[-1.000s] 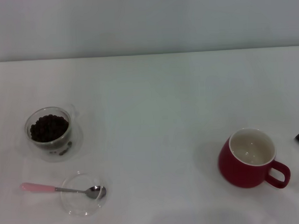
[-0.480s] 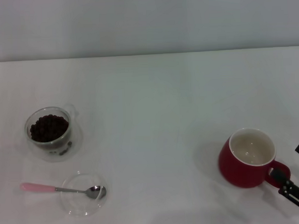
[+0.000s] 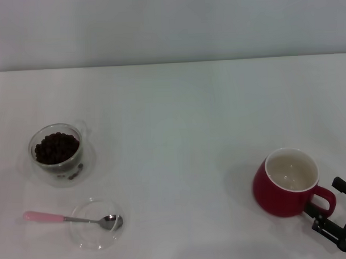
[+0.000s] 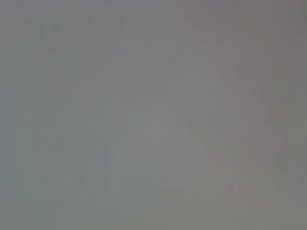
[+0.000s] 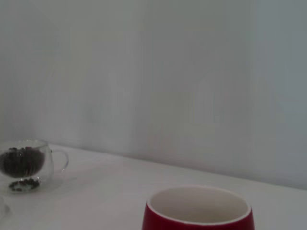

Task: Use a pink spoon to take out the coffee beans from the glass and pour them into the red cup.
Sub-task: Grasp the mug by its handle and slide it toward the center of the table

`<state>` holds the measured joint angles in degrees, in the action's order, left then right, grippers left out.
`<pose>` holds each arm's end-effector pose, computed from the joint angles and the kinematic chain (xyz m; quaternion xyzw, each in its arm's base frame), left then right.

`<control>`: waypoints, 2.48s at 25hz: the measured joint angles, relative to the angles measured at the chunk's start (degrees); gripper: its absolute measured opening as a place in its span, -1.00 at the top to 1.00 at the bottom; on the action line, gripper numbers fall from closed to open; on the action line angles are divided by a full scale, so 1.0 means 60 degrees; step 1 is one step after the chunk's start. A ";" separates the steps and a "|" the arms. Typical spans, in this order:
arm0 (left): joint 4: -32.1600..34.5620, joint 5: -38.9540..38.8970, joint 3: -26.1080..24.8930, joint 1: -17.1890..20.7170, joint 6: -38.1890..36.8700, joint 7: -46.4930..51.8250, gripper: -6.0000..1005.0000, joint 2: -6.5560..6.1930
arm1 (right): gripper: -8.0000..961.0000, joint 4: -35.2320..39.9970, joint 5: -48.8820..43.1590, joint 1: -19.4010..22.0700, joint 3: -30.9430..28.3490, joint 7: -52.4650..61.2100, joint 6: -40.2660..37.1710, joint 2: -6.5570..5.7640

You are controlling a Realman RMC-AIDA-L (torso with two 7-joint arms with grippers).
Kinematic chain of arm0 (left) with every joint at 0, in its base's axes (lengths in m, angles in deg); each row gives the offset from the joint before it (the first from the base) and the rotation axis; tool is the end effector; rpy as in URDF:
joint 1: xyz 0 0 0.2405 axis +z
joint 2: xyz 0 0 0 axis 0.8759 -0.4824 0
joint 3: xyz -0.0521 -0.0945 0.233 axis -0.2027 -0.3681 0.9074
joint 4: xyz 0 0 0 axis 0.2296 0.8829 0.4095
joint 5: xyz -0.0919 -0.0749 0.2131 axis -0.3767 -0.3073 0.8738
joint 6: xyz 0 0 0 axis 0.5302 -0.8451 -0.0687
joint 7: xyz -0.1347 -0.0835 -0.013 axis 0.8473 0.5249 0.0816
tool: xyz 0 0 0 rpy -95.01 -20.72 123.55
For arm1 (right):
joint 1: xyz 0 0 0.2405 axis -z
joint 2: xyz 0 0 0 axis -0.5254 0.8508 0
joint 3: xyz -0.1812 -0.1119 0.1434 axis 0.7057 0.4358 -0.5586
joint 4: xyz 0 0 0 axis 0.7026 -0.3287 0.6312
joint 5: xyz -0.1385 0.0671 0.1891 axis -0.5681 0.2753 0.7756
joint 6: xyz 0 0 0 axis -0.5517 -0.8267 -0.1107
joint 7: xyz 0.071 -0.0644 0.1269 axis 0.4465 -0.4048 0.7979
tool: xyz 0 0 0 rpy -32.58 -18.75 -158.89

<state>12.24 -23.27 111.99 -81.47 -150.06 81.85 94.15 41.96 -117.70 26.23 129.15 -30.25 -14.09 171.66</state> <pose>-0.4087 0.3029 0.0638 -0.5191 -0.1936 -0.3066 0.7740 0.4101 0.1697 -0.0480 -0.8204 0.2196 0.2714 0.4528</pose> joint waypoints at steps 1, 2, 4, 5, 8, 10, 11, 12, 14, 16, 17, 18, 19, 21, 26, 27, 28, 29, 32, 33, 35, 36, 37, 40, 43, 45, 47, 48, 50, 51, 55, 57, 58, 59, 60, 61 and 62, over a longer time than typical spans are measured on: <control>0.0040 0.0000 0.0001 0.0020 -0.0006 0.0010 -0.77 0.0004 | -0.74 0.0008 0.0000 -0.0032 0.0001 -0.0001 0.0069 -0.0002; 0.0059 0.0000 -0.0001 0.0029 -0.0016 0.0016 -0.77 0.0006 | -0.74 0.0012 0.0000 -0.0062 -0.0004 -0.0002 0.0151 -0.0005; 0.0059 0.0000 0.0001 0.0034 -0.0027 0.0017 -0.77 0.0008 | -0.74 0.0026 0.0011 -0.0126 -0.0023 -0.0003 0.0320 -0.0011; 0.0061 0.0000 0.0000 0.0034 -0.0027 0.0016 -0.77 0.0007 | -0.74 0.0030 0.0020 -0.0159 -0.0029 -0.0004 0.0400 -0.0012; 0.0067 0.0001 0.0000 0.0033 -0.0027 0.0001 -0.77 -0.0004 | -0.74 0.0036 0.0045 -0.0269 -0.0044 -0.0028 0.0681 -0.0020; 0.0108 0.0002 0.0000 0.0031 -0.0028 -0.0028 -0.77 -0.0004 | -0.74 0.0038 0.0065 -0.0302 -0.0072 -0.0186 0.0831 -0.0031; 0.0149 0.0003 0.0000 0.0033 -0.0028 -0.0035 -0.77 -0.0004 | -0.74 0.0039 0.0074 -0.0301 -0.0108 -0.0294 0.0878 -0.0033; 0.0174 0.0004 0.0001 0.0039 -0.0028 -0.0034 -0.77 -0.0004 | -0.74 0.0040 0.0092 -0.0289 -0.0153 -0.0396 0.0907 -0.0034; 0.0207 0.0004 0.0001 0.0063 -0.0028 -0.0026 -0.77 -0.0003 | -0.74 0.0041 0.0102 -0.0265 -0.0217 -0.0498 0.0921 -0.0036; 0.0213 0.0004 0.0001 0.0083 -0.0028 -0.0015 -0.77 0.0003 | -0.74 0.0044 0.0103 -0.0256 -0.0228 -0.0522 0.0927 -0.0037; 0.0215 0.0004 0.0001 0.0086 -0.0027 -0.0013 -0.77 0.0007 | -0.69 0.0044 0.0103 -0.0259 -0.0229 -0.0523 0.0932 -0.0038; 0.0216 0.0004 0.0001 0.0089 -0.0028 -0.0013 -0.77 0.0011 | -0.64 0.0044 0.0103 -0.0261 -0.0230 -0.0524 0.0938 -0.0038; 0.0216 0.0004 0.0001 0.0089 -0.0027 -0.0009 -0.77 0.0013 | -0.59 0.0044 0.0103 -0.0263 -0.0230 -0.0524 0.0942 -0.0039; 0.0219 0.0004 0.0001 0.0082 -0.0028 -0.0004 -0.77 0.0014 | -0.50 0.0044 0.0103 -0.0263 -0.0233 -0.0525 0.0944 -0.0046; 0.0221 0.0004 0.0001 0.0030 -0.0026 0.0005 -0.77 0.0015 | -0.07 -0.0015 0.0214 -0.0180 -0.0245 -0.0525 0.0938 -0.0067; 0.0221 0.0004 0.0001 0.0020 -0.0026 0.0004 -0.77 0.0015 | 0.03 -0.0012 0.0248 -0.0132 -0.0246 -0.0526 0.0918 -0.0067; 0.0221 0.0004 0.0000 0.0002 -0.0026 0.0002 -0.77 0.0015 | 0.04 0.0001 0.0275 -0.0087 -0.0246 -0.0525 0.0890 -0.0067; 0.0221 0.0004 0.0001 -0.0001 -0.0026 0.0002 -0.77 0.0015 | 0.05 0.0010 0.0296 -0.0058 -0.0246 -0.0525 0.0863 -0.0067; 0.0221 0.0004 0.0000 -0.0007 -0.0026 -0.0018 -0.77 0.0008 | 0.08 0.0025 0.0331 -0.0031 -0.0246 -0.0525 0.0850 -0.0067; 0.0221 0.0004 0.0000 -0.0015 -0.0026 -0.0028 -0.77 0.0007 | 0.09 0.0027 0.0332 -0.0031 -0.0246 -0.0526 0.0850 -0.0068; 0.0219 0.0004 0.0001 -0.0052 -0.0026 -0.0038 -0.77 0.0005 | 0.11 0.0028 0.0333 -0.0051 -0.0246 -0.0526 0.0855 -0.0067; 0.0215 0.0004 0.0004 -0.0073 -0.0025 -0.0039 -0.77 0.0005 | 0.12 0.0029 0.0334 -0.0071 -0.0245 -0.0526 0.0868 -0.0067; 0.0211 0.0004 0.0007 -0.0087 -0.0024 -0.0039 -0.77 0.0004 | 0.13 0.0029 0.0335 -0.0087 -0.0245 -0.0526 0.0894 -0.0067; 0.0199 0.0004 0.0009 -0.0104 -0.0007 -0.0041 -0.77 0.0001 | 0.20 0.0036 0.0337 -0.0124 -0.0252 -0.0526 0.0931 -0.0058; 0.0191 0.0004 0.0004 -0.0104 0.0018 -0.0043 -0.77 -0.0001 | 0.28 0.0043 0.0348 -0.0156 -0.0336 -0.0526 0.0935 -0.0061; 0.0186 0.0004 0.0001 -0.0102 0.0024 -0.0043 -0.77 -0.0001 | 0.33 0.0044 0.0351 -0.0170 -0.0358 -0.0526 0.0938 -0.0069; 0.0179 0.0004 0.0001 -0.0096 0.0035 -0.0044 -0.77 -0.0001 | 0.37 0.0044 0.0352 -0.0174 -0.0360 -0.0526 0.0939 -0.0071; 0.0176 0.0004 0.0000 -0.0093 0.0044 -0.0044 -0.77 -0.0001 | 0.38 0.0045 0.0352 -0.0175 -0.0362 -0.0526 0.0938 -0.0071; 0.0175 0.0004 0.0000 -0.0093 0.0055 -0.0043 -0.77 -0.0001 | 0.40 0.0051 0.0352 -0.0199 -0.0364 -0.0525 0.0942 -0.0071; 0.0176 0.0004 0.0000 -0.0094 0.0059 -0.0043 -0.77 -0.0001 | 0.41 0.0054 0.0352 -0.0214 -0.0363 -0.0526 0.0953 -0.0070; 0.0175 0.0004 0.0000 -0.0110 0.0083 -0.0043 -0.77 -0.0001 | 0.50 0.0059 0.0352 -0.0283 -0.0363 -0.0574 0.1065 -0.0064; 0.0175 0.0004 0.0000 -0.0114 0.0085 -0.0044 -0.77 -0.0001 | 0.55 0.0060 0.0353 -0.0304 -0.0363 -0.0646 0.1088 -0.0057; 0.0175 0.0004 0.0000 -0.0115 0.0087 -0.0043 -0.77 -0.0001 | 0.55 0.0060 0.0352 -0.0327 -0.0363 -0.0695 0.1122 -0.0052; 0.0175 0.0004 0.0000 -0.0115 0.0087 -0.0043 -0.77 -0.0001 | 0.56 0.0059 0.0352 -0.0334 -0.0363 -0.0704 0.1144 -0.0052; 0.0176 0.0003 0.0000 -0.0116 0.0088 -0.0044 -0.77 -0.0001 | 0.56 0.0059 0.0352 -0.0334 -0.0363 -0.0704 0.1144 -0.0052; 0.0181 0.0001 0.0000 -0.0116 0.0089 -0.0043 -0.77 -0.0001 | 0.56 0.0059 0.0351 -0.0340 -0.0363 -0.0709 0.1154 -0.0052; 0.0190 0.0000 0.0000 -0.0116 0.0090 -0.0043 -0.77 -0.0001 | 0.57 0.0060 0.0352 -0.0350 -0.0363 -0.0715 0.1160 -0.0051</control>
<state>13.38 -23.27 111.99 -82.16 -149.52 81.59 94.15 42.32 -115.59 24.13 126.98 -34.54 -7.13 171.36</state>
